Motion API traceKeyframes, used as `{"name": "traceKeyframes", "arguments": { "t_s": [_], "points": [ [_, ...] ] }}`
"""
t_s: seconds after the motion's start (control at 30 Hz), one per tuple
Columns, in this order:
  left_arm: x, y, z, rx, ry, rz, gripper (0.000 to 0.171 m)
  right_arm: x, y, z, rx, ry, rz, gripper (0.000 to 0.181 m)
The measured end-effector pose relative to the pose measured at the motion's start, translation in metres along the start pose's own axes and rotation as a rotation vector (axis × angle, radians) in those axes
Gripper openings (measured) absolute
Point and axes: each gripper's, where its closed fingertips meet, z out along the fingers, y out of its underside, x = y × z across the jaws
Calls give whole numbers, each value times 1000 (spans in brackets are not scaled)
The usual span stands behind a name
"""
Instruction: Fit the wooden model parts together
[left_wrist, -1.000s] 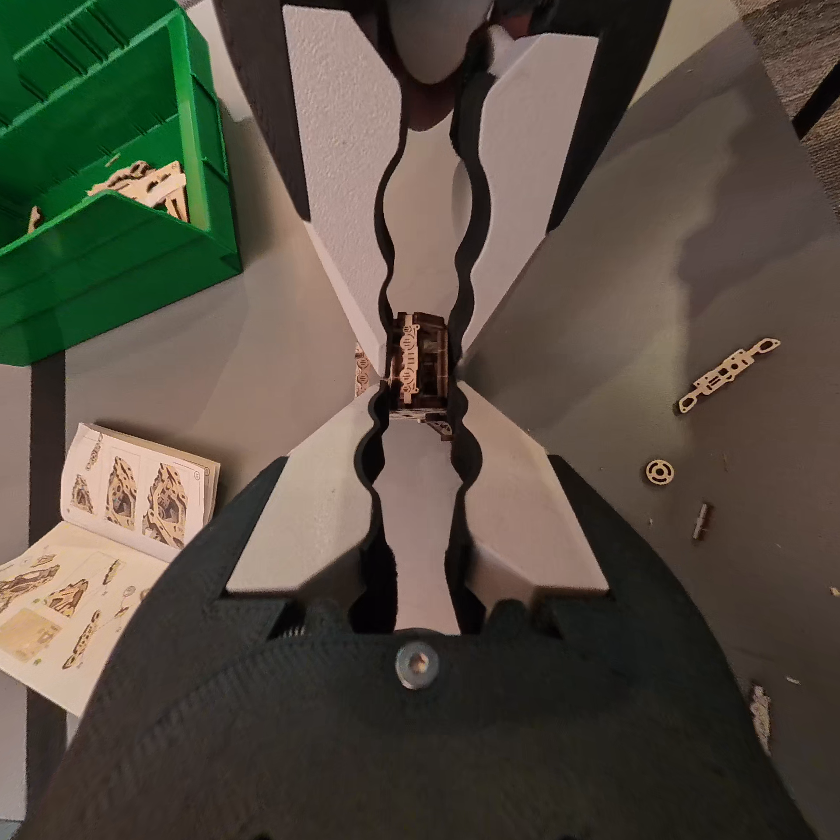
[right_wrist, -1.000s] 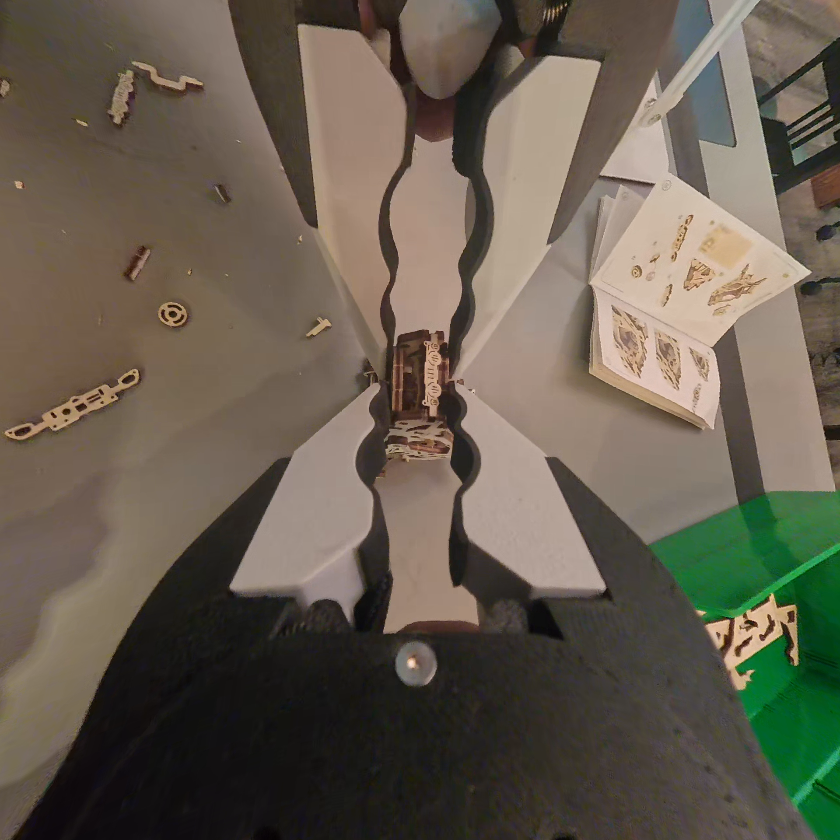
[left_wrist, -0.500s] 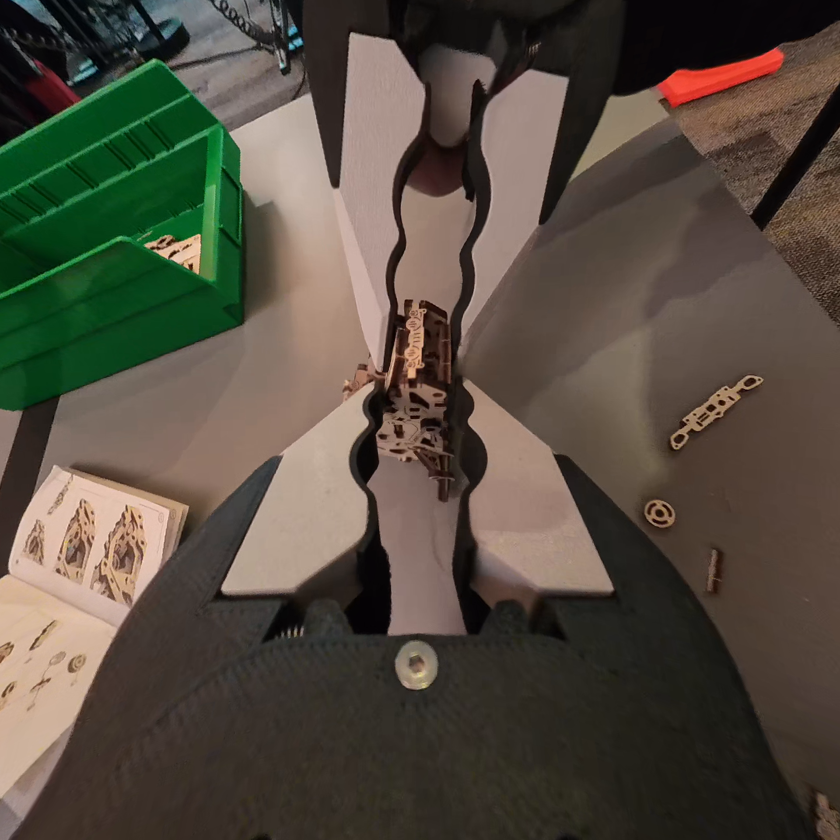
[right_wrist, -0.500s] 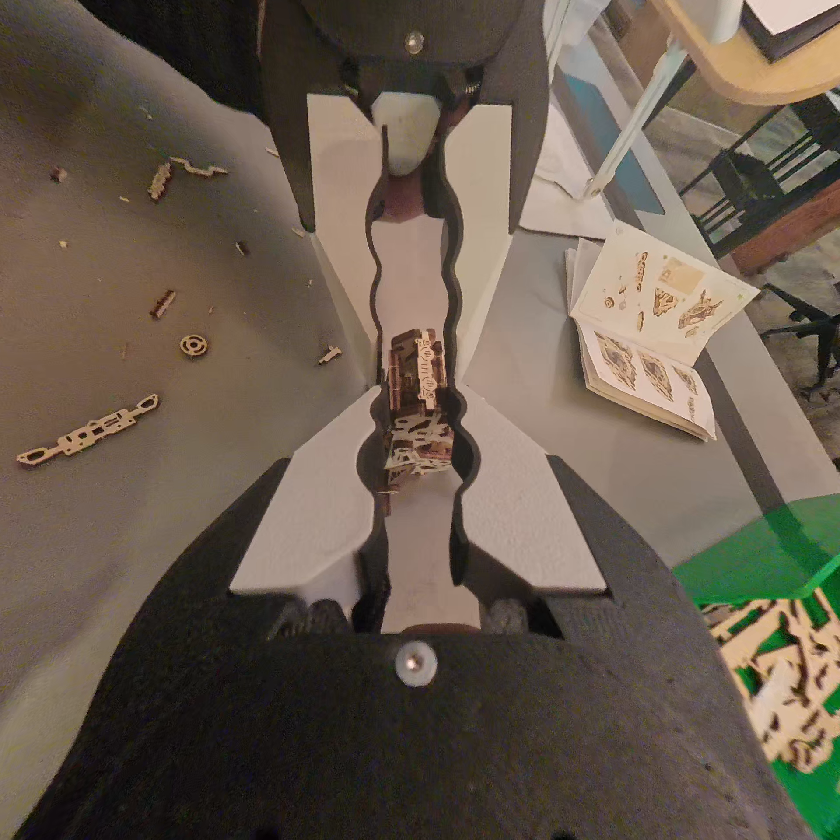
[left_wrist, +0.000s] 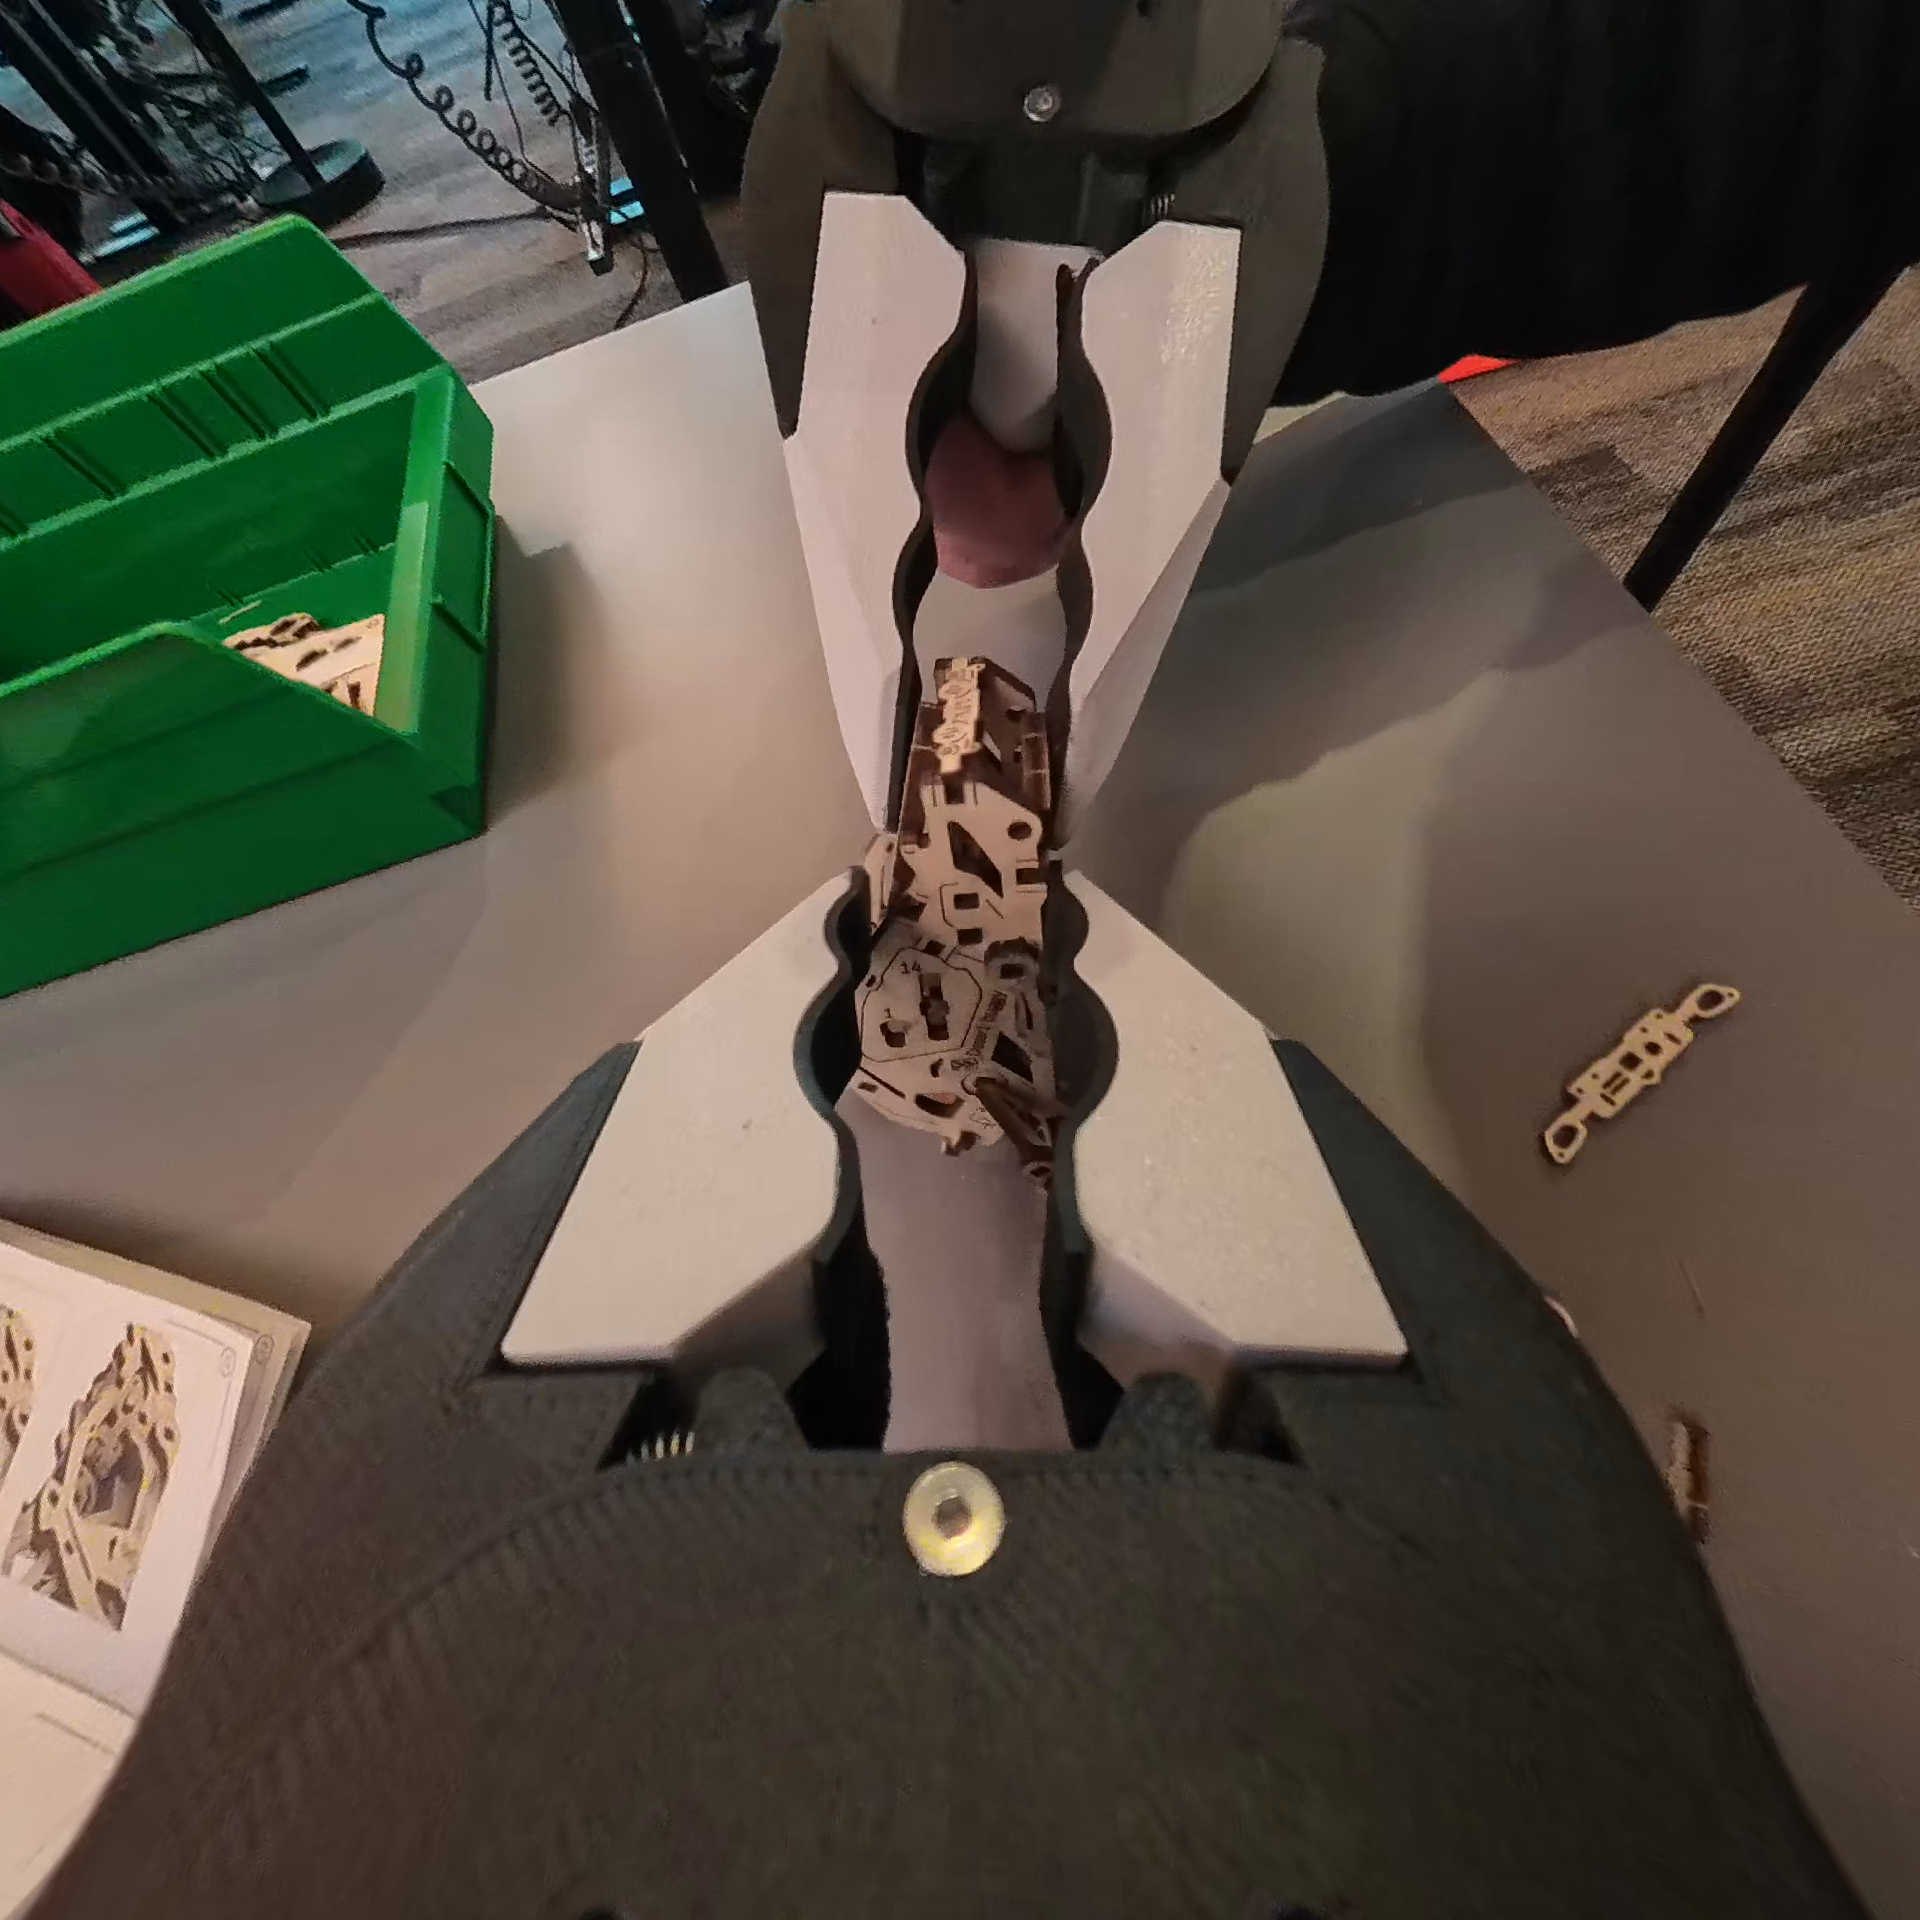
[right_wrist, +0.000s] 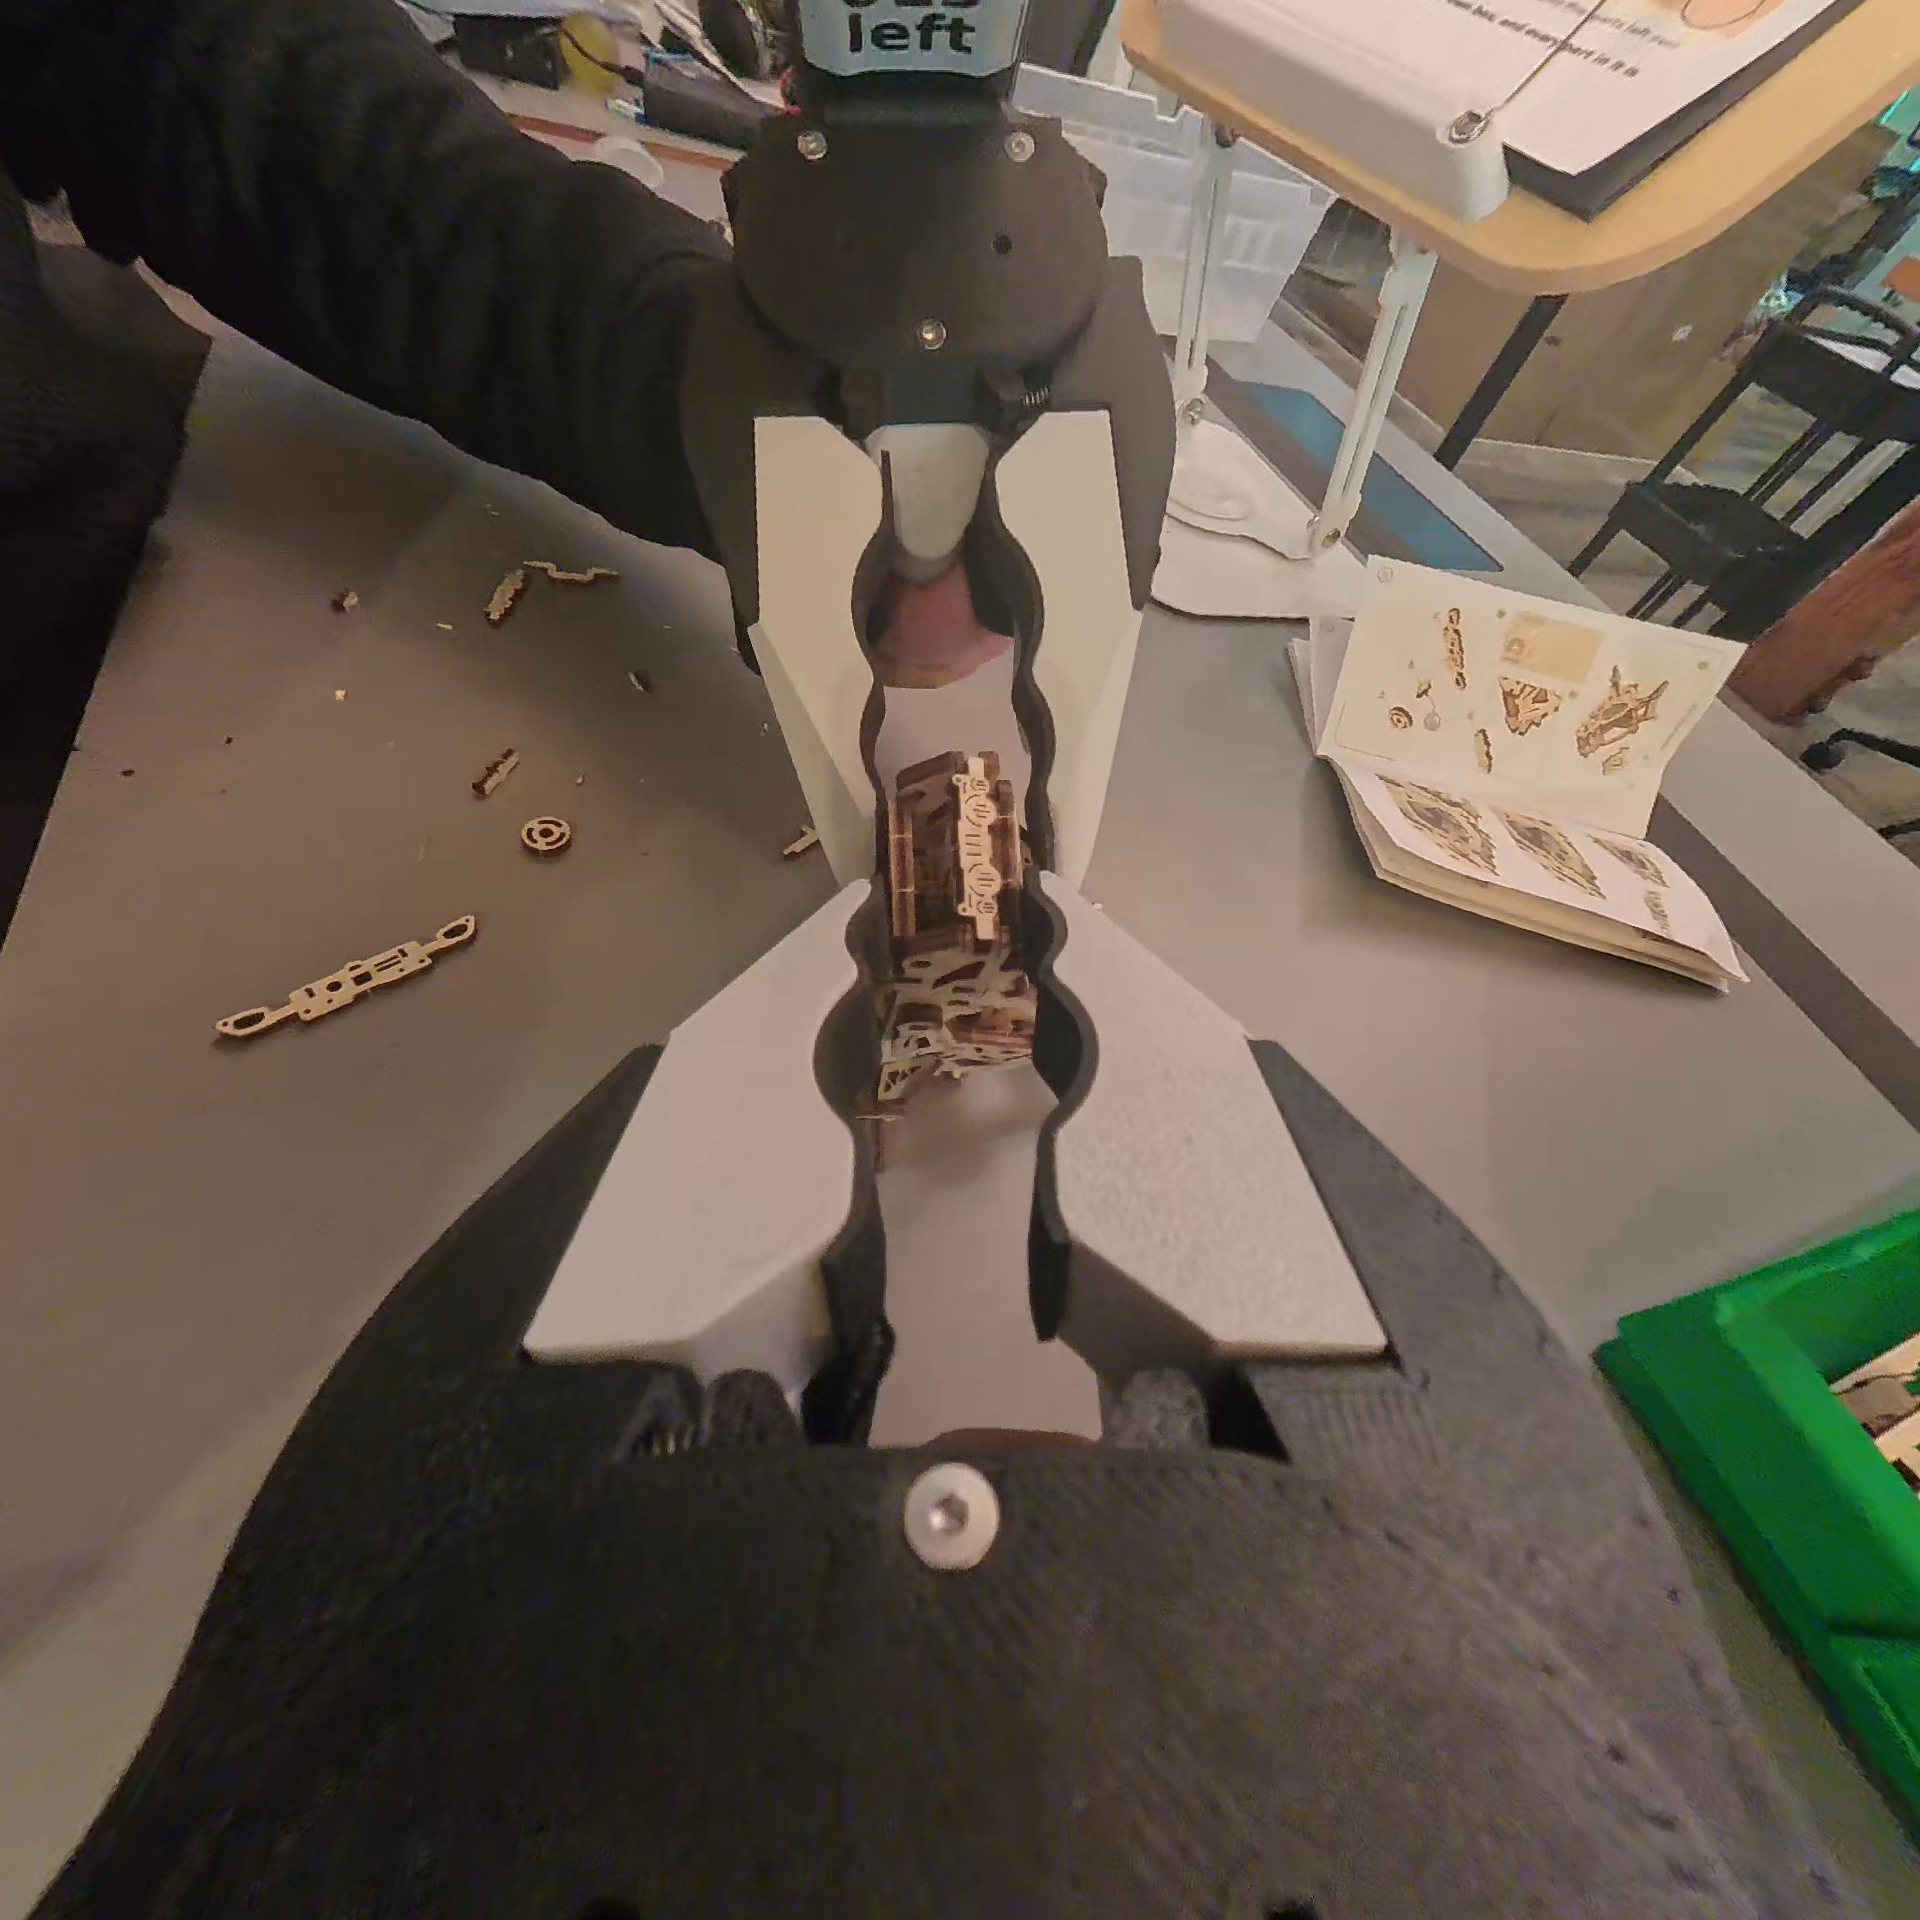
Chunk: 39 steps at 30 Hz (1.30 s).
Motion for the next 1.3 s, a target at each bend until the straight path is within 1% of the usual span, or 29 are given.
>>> {"name": "traceKeyframes", "arguments": {
  "t_s": [0.13, 0.2, 0.27, 0.4, 0.67, 0.83, 1.03, 1.13, 1.17, 1.23, 1.3],
  "points": [
    [0, -2, 2, -15, 15, -8, 29, 2, 2, -2, -34, 6, 26, 24],
    [1, -2, 4, -33, 18, 5, 29, 3, 2, -3, -81, 24, -1, 28],
    [3, -4, 4, -33, 36, -14, 29, 2, 1, -4, -125, 31, -26, 29],
    [3, -4, 5, -28, 43, -14, 29, -2, 2, -5, -200, 3, -77, 22],
    [7, -9, 4, 42, 32, 30, 27, -5, 2, -5, -165, -38, -21, 21],
    [11, -8, 3, 10, 35, 111, 26, -8, 1, -5, -177, -57, -40, 21],
    [11, -7, 3, -39, 44, 142, 26, -9, 1, -4, -236, -74, -84, 20],
    [11, -7, 3, -38, 36, 146, 26, -9, 1, -4, -232, -73, -89, 21],
    [10, -7, 3, -31, 23, 155, 26, -9, 1, -4, -228, -70, -92, 21],
    [8, -8, 2, 24, 17, 110, 26, -7, 1, -3, -201, -50, -73, 21],
    [4, -8, -1, 66, -4, 62, 36, -8, 0, -2, -169, -48, -61, 21]
  ]
}}
